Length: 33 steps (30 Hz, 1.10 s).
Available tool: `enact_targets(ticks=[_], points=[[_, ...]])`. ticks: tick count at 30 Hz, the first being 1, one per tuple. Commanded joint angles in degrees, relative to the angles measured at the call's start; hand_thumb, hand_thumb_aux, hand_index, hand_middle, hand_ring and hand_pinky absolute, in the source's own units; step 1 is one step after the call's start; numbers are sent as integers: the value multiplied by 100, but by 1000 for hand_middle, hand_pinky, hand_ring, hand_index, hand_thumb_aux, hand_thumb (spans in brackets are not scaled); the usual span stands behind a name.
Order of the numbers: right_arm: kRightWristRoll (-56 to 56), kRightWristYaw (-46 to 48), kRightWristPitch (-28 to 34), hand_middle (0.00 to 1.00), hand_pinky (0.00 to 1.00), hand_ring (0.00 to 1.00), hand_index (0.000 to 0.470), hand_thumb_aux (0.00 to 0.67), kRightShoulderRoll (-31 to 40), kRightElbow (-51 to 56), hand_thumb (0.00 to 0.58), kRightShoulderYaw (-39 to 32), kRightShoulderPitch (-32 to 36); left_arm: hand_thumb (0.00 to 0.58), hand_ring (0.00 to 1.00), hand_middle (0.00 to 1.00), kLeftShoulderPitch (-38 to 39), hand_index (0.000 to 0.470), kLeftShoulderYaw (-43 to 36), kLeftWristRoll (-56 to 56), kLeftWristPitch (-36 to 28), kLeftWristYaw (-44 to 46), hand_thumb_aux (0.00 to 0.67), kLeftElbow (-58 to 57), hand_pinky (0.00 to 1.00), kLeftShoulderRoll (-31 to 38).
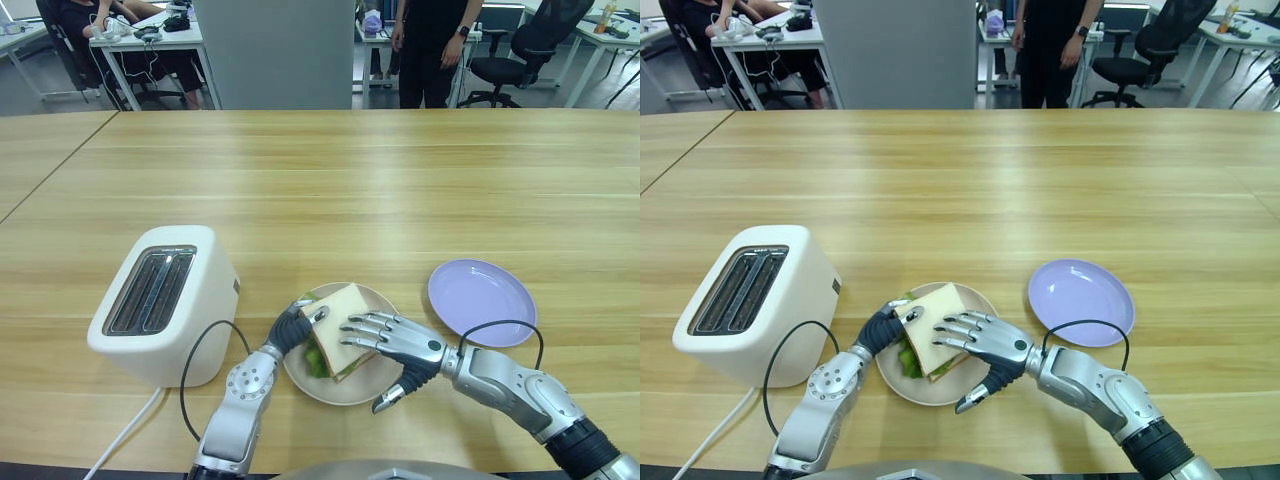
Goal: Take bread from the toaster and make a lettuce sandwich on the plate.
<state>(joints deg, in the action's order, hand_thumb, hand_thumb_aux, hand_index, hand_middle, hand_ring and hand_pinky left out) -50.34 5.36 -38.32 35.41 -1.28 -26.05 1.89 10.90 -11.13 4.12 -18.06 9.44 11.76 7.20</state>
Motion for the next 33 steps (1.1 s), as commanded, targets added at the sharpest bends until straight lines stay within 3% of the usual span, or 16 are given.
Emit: enact_targets(ticks=[1,2,3,4,5,6,7,8,9,11,13,14,15,17,26,33], points=[[285,414,-64,0,0,0,0,0,61,258,0,-210,-88,580,1000,1000,58,460,-162,177,-81,-79,670,120,1000,-3],[346,474,-49,0,0,0,0,0,56,308,0,-221,-78,580,1000,1000,62,460,-189,260,-87,-125,670,142,1000,14],[375,508,-43,0,0,0,0,0,55,351,0,-227,-62,568,1000,1000,66,393,-199,297,-84,-154,573,167,1000,12],[400,550,-13,0,0,0,0,0,50,401,0,-226,-42,568,1000,1000,69,393,-209,341,-74,-183,573,199,1000,15],[433,599,22,0,0,0,0,0,46,447,0,-227,-25,485,1000,1000,65,274,-228,422,-74,-226,399,233,1000,31],[465,631,39,0,0,0,0,0,47,479,0,-223,-13,429,988,988,62,225,-234,451,-78,-239,328,264,988,31],[478,649,48,0,0,0,0,0,46,507,0,-221,0,241,949,949,60,108,-239,493,-75,-261,158,301,949,34],[486,655,43,0,0,0,0,0,48,525,0,-221,10,241,949,949,59,108,-255,568,-92,-292,158,339,949,48],[502,666,39,0,0,0,0,0,55,539,0,-219,19,0,851,851,60,0,-260,596,-105,-300,0,373,851,47],[550,701,46,0,0,0,0,0,69,549,0,-211,26,0,820,820,68,0,-275,726,-153,-368,0,474,820,60],[585,722,41,0,0,0,0,0,87,567,0,-202,32,0,600,600,84,0,-267,849,-225,-435,0,647,600,71],[605,730,41,0,0,0,0,0,94,578,0,-194,32,0,600,600,93,0,-244,931,-270,-491,0,779,600,79],[628,738,47,0,0,0,0,0,101,589,0,-185,27,0,494,494,90,0,-226,1035,-323,-542,0,907,494,105],[652,740,56,0,0,0,0,0,109,595,0,-172,13,0,439,439,77,0,-192,1298,-422,-635,0,1167,439,191],[684,751,85,0,0,0,0,0,85,659,0,-179,54,0,353,353,-69,0,262,2694,-737,-1235,0,2819,353,271],[662,730,117,0,0,0,0,0,49,710,0,-198,43,0,275,275,-142,0,373,3596,-535,-1496,0,3396,275,152]])
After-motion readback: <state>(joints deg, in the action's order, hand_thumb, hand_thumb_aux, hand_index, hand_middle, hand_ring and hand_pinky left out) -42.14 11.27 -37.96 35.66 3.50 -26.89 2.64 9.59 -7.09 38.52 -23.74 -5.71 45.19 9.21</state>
